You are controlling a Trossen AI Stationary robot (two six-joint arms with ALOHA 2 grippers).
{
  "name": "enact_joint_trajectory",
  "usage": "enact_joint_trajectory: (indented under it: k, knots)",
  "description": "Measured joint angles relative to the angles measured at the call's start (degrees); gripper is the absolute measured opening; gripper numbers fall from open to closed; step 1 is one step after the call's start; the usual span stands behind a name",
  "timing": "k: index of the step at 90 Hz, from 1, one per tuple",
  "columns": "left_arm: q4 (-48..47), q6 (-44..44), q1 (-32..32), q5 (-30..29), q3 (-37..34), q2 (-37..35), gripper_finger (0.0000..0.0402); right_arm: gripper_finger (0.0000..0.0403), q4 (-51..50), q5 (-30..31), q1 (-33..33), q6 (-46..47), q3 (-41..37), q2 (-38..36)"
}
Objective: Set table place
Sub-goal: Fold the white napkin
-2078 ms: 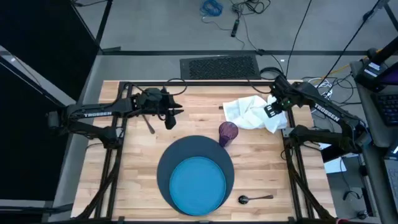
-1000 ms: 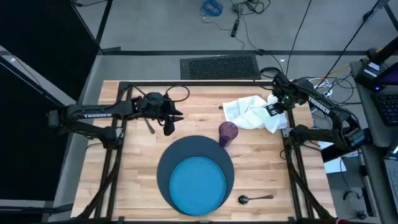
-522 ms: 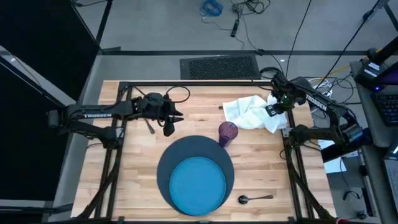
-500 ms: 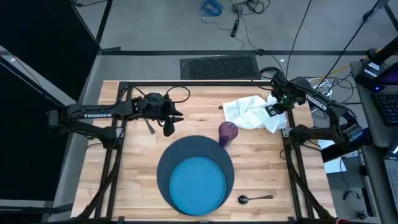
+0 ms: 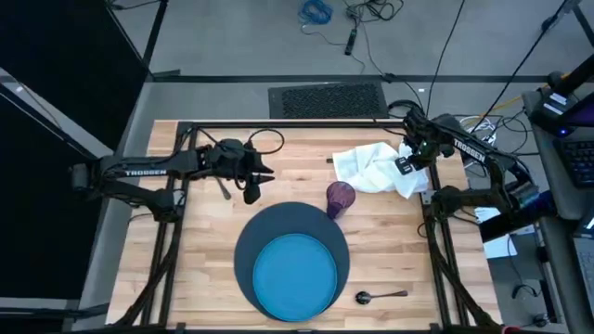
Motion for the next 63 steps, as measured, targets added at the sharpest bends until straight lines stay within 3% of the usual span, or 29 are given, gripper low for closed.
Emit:
enact_joint_trajectory:
  k: [31, 55, 63]
  knots:
    - [0.32, -0.01, 0.00, -0.02, 0.00, 0.00, 0.0086, 0.0000, -0.39, -0.25, 11.04, 0.77, 2.82, -0.26]
    - [5.54, -0.02, 0.00, -0.02, 0.00, 0.00, 0.0086, 0.0000, 5.89, -0.33, 18.16, 1.16, 14.74, -0.26]
    - [7.20, 0.00, 0.00, -0.02, 0.00, -0.02, 0.0086, 0.0000, 10.50, -4.33, 19.18, 0.52, 19.34, -0.11]
